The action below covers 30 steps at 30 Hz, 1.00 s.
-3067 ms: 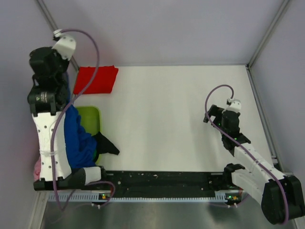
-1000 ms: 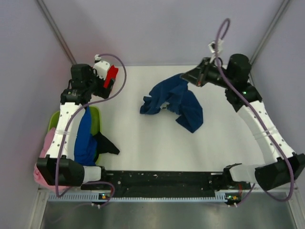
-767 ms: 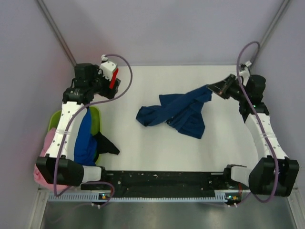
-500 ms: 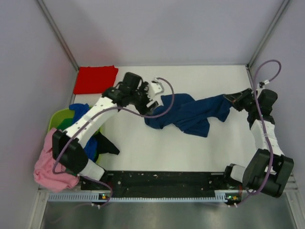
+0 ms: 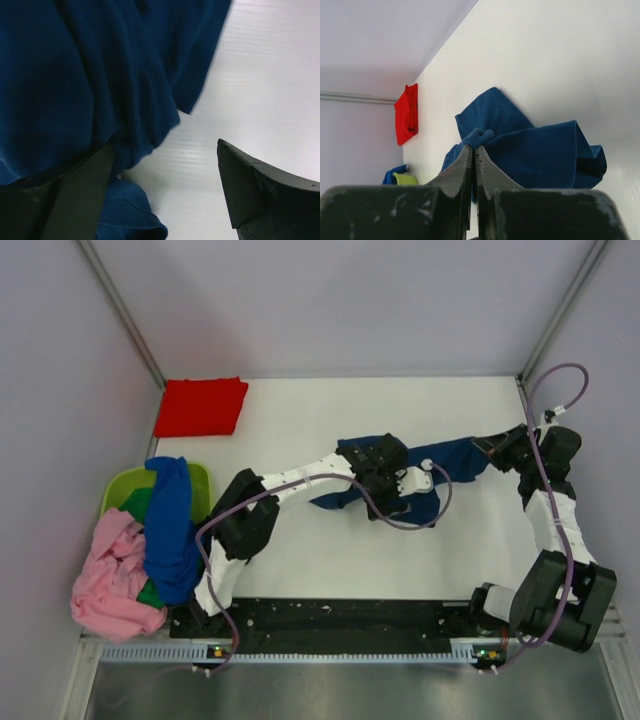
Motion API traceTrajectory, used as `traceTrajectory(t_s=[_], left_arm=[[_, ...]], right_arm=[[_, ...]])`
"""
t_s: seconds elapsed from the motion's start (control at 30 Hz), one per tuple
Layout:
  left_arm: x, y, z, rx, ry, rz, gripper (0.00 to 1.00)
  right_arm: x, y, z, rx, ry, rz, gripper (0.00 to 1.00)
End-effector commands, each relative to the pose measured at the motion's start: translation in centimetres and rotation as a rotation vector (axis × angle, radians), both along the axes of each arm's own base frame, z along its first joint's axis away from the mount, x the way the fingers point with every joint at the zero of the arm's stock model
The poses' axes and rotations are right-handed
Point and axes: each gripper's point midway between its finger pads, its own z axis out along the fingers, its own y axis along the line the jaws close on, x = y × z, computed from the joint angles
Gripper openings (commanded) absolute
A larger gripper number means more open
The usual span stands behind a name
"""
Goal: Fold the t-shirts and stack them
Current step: Flatten out the tshirt
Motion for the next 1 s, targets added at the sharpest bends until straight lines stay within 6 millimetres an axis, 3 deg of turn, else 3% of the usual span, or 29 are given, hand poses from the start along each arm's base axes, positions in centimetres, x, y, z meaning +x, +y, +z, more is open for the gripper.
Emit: traceTrajectory(t_s=[0.0,0.1,0.17,0.23,0.3,0.33,0.43,0.53,0.67,0.87,0.97], left_arm=[[4.3,-1.9,0.4,-0.042,-0.086,0.106,0.89],[6.8,-2.1,-0.4,-0.038,-0.162,0.18,0.88],[8.4,-2.3,-0.3,-0.065,-0.19,0.221,0.79],[9.2,-2.5,0.2,-0.099,-0.16,0.255,0.51],[9.7,-2.3,1.7,-0.138,-0.128,0.273,0.1],[10.3,-1.8,2.4,-0.149,-0.126,0.289,0.0],[11.8,0.6,5.7,-0.182,-0.153,0.313,0.0],[13.4,4.9,11.2,-0.244,-0.208,0.379,0.0],[12.6,9.3,18.1,-0.298,-0.327,0.404,0.0],[6.2,14.0,28.1,-0.378,-0.446,0.369,0.0],[2.9,17.1,31.7,-0.395,-0.518,0.372,0.0]], right_arm=[[0.5,-0.5,3.2,-0.075,-0.105,-0.006,0.0],[0.3,-0.4,3.7,-0.075,-0.108,-0.002,0.0],[0.2,-0.1,4.6,-0.068,-0.122,0.009,0.0],[-0.1,0.5,5.5,-0.061,-0.141,0.029,0.0],[-0.5,1.2,6.8,-0.087,-0.169,0.052,0.0],[-0.9,1.5,6.8,-0.102,-0.152,0.057,0.0],[-2.0,2.2,8.9,-0.171,-0.188,0.064,0.0],[-3.2,2.6,11.8,-0.206,-0.244,0.066,0.0],[-5.2,4.1,16.6,-0.235,-0.346,0.106,0.0],[-10.3,7.1,24.9,-0.268,-0.516,0.2,0.0],[-13.9,8.2,28.9,-0.319,-0.612,0.218,0.0]])
